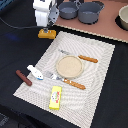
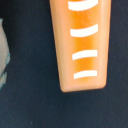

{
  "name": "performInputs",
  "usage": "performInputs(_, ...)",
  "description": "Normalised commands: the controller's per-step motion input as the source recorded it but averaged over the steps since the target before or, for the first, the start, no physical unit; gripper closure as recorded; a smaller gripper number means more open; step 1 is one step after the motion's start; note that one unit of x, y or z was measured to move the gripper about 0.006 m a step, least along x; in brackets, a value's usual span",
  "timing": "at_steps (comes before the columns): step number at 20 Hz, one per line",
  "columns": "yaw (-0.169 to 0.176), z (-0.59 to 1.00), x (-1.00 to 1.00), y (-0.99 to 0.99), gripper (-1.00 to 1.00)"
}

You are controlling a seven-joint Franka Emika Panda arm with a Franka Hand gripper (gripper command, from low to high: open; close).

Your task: Interact with the objects in diverse but meaningful ways.

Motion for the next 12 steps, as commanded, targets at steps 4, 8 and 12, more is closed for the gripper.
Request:
performInputs(4, 0.019, -0.32, -0.02, 0.0, -1.0)
performInputs(8, 0.017, -0.29, 0.0, -0.05, -1.0)
performInputs(12, 0.017, -0.31, 0.0, -0.04, -1.0)
